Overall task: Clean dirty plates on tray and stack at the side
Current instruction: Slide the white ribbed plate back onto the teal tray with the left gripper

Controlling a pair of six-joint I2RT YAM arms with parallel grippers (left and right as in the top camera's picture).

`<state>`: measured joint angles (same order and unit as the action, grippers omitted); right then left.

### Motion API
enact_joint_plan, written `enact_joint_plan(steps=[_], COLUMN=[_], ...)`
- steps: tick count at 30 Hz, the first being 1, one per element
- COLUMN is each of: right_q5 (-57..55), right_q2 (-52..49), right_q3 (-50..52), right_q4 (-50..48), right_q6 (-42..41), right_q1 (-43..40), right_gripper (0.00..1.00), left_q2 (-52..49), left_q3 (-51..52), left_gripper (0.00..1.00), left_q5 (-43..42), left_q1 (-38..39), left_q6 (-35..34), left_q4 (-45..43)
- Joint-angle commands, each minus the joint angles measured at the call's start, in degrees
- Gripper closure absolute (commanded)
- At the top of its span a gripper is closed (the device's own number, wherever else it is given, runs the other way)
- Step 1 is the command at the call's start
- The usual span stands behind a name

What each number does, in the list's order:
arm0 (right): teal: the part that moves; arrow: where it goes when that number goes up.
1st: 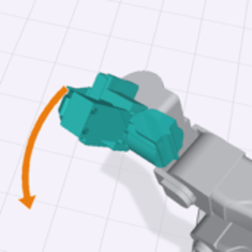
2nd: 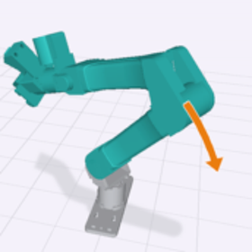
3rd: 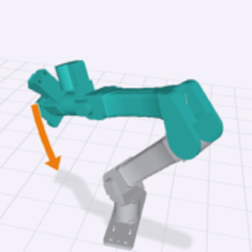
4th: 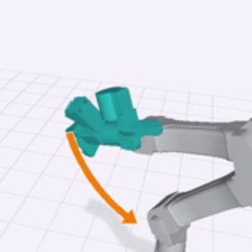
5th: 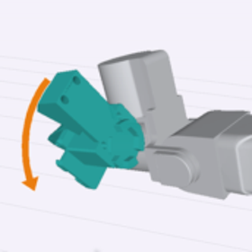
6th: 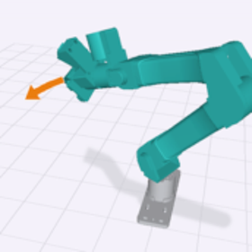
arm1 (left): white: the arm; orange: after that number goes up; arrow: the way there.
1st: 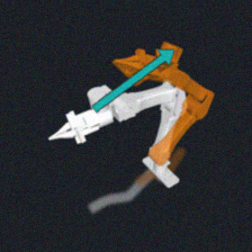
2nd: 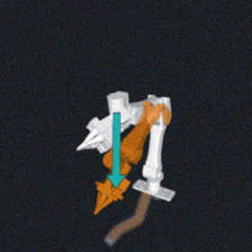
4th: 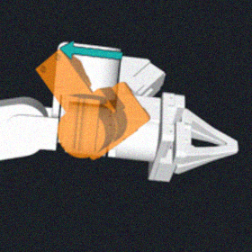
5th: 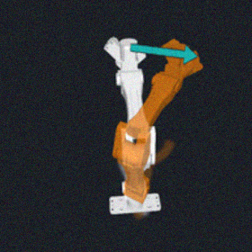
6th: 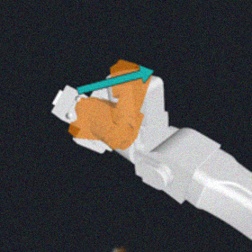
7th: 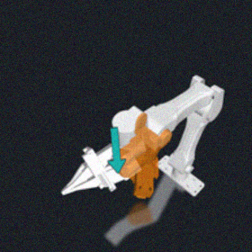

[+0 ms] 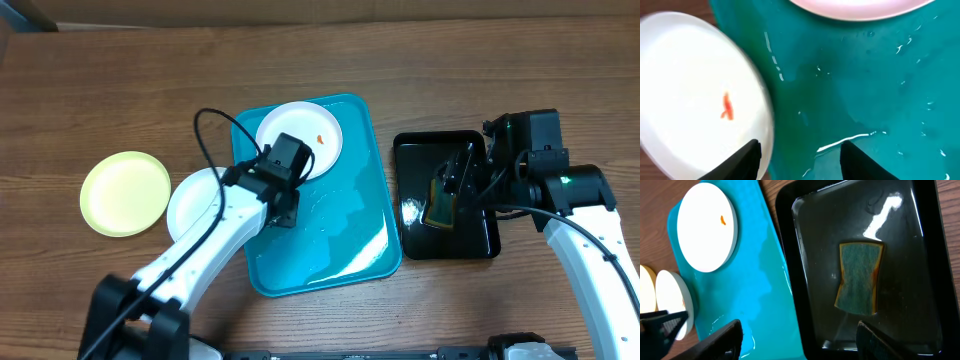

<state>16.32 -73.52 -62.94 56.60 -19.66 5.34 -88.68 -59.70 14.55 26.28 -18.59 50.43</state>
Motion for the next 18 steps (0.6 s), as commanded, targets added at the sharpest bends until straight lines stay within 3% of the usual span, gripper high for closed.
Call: enact_joint_plan(steps=[1,11,14,18], right_q5=[0.2,0.2,0.2,0.2], right_q2=[0.4,0.4,0.4,0.4], right_q3=[-1.0,-1.0,-1.0,-1.0], right_q4=[-0.2,-0.3,-0.1,-0.1], right_q6=[0.4,0.4,0.4,0.4], right_q1=[-0.1,-0.1,-0.1,-0.1], right_gripper=[0.26,0.26,0.26,0.26], left_q2=[1.0,-7.9,-9.6,-9.7], left_q3=[-0.8,1.6,1.6,1.0], left_gripper=[0.49,0.60,0.75,0.88], left_q5=[3.3,6.6,5.6,1.8], left_q1=[0.2,-0.7,-0.6,0.2], left_q6=[-1.4,-2.3,-2.9,-2.9], left_q4=[0.9,-3.6,-4.6,-5.8])
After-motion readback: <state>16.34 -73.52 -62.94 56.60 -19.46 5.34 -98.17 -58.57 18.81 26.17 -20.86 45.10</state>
